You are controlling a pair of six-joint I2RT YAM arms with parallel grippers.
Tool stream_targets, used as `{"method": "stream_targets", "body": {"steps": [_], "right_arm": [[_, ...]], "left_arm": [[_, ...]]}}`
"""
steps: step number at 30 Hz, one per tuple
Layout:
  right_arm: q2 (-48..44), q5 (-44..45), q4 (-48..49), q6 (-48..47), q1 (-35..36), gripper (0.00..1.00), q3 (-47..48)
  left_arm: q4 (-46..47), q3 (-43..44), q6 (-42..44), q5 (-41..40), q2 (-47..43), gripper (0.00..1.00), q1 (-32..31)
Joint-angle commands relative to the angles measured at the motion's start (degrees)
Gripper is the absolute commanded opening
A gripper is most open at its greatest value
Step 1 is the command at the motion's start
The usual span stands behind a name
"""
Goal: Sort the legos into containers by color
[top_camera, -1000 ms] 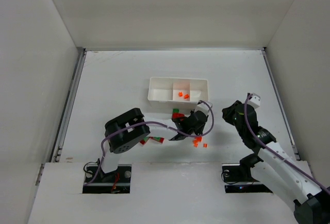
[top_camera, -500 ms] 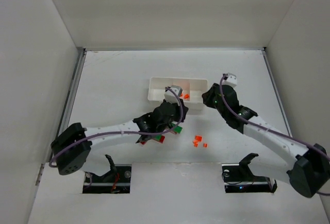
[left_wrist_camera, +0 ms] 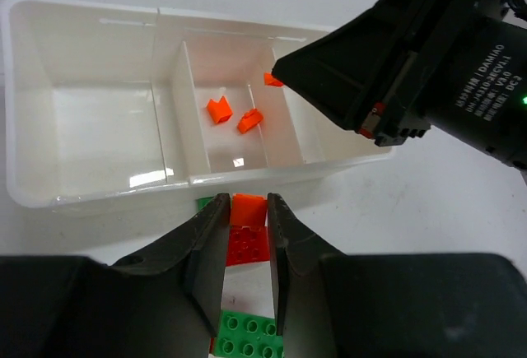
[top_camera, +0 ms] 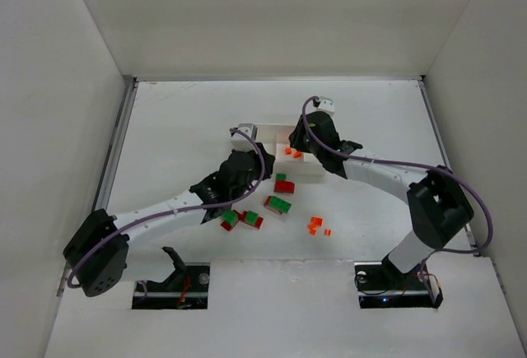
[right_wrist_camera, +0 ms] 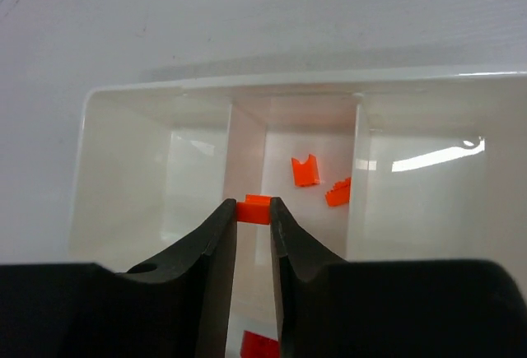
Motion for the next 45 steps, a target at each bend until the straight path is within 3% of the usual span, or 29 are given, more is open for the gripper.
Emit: {"method": "stream_targets", "body": {"steps": [1,3,6,13,18,21,25,33,40,45], "right_arm": [[1.6,-0.7,3.4,-0.6,0.2,0.34,3.2],[0.9,-0.6,3.7,-0.4,0.2,0.44,2.8],[-2.7,0.3,3.9,-0.8,0.2,0.46,0.4],[-20.8,5.6,2.2,1.9,1.1,0.26,-17.2],[-31.5,9.7,-6.5,7.9,6.4,0.17,-27.9],[-34.9,11.9,-14.1,11.3,9.8,0.18,-29.5],[-37.8,14.0,-22.5,14.7,14.3,0.39,-30.1],[-33.6,11.9,-25.0,18.0,21.1,0.46,-30.3],[-26.7,12.5,-25.4,20.5,23.0,0.36,-29.1],[-26.5,12.9,-26.1,23.3,23.9,0.35,-29.1]], "left_arm": [[1.7,2.9,-0.7,1.8,2.0,0.21,1.0],[2.4,4.3,-0.8,1.9,3.8,0.21,1.1],[3.9,5.9,-0.6,1.8,6.1,0.21,1.4],[4.4,12.2,0.4,2.2,14.9,0.24,2.4],[3.2,18.5,3.7,1.6,22.7,0.26,2.7],[1.9,21.2,4.2,0.7,26.2,0.29,3.1],[0.5,23.3,4.5,0.1,28.8,0.33,3.2],[0.5,18.9,4.9,-0.1,22.3,0.37,0.4],[-0.4,8.5,4.2,-0.1,12.3,0.33,-5.3],[-1.8,2.3,3.2,-0.1,5.6,0.33,-8.8]]}}
